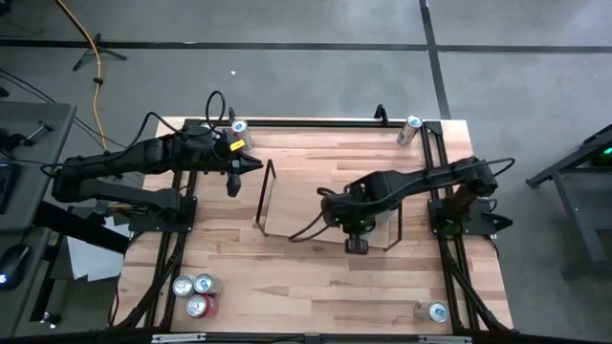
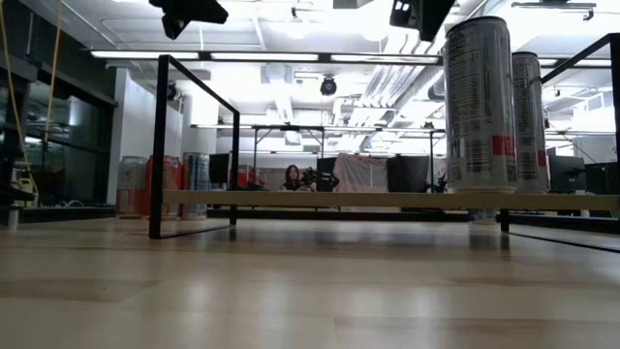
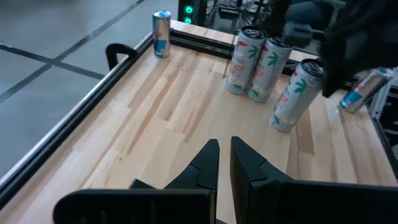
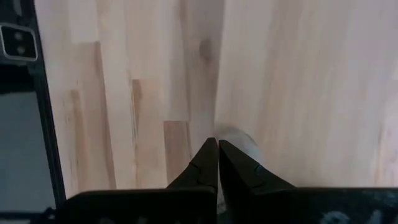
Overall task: Place canned beverage on shelf
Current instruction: Put the white soda can on the shelf aligned with the other white soda cans
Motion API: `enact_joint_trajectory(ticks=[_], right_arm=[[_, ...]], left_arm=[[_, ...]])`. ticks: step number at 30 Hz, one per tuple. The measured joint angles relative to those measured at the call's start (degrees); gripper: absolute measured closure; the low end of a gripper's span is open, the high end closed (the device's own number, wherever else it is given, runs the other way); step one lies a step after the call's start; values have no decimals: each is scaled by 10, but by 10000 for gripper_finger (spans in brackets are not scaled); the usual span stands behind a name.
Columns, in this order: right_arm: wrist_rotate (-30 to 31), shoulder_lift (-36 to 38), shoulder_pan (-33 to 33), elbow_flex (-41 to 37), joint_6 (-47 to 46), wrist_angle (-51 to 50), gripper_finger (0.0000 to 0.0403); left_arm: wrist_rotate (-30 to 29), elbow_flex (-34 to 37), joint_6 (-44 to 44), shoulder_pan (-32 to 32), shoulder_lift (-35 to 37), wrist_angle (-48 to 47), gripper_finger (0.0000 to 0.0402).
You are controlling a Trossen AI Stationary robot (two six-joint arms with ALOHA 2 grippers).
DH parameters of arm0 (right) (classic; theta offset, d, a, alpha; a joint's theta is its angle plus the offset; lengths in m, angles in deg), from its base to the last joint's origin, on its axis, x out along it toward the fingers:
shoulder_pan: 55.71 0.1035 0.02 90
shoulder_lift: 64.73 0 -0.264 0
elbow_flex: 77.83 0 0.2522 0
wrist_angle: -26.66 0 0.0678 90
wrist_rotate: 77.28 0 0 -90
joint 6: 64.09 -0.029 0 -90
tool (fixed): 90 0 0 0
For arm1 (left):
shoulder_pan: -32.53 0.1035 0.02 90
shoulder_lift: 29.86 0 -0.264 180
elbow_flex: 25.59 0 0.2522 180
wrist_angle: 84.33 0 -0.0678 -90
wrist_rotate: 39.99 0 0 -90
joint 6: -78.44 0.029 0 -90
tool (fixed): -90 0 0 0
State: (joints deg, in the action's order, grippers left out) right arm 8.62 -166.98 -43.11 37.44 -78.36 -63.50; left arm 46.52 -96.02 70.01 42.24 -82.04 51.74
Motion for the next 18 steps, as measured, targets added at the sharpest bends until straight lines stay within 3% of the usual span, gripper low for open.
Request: enact_joint_trajectory(ticks=[18], right_arm=[[25,-12,-11,0,16,-54,403]], left_arm=[[-18,0,-5,0,0,0,401]])
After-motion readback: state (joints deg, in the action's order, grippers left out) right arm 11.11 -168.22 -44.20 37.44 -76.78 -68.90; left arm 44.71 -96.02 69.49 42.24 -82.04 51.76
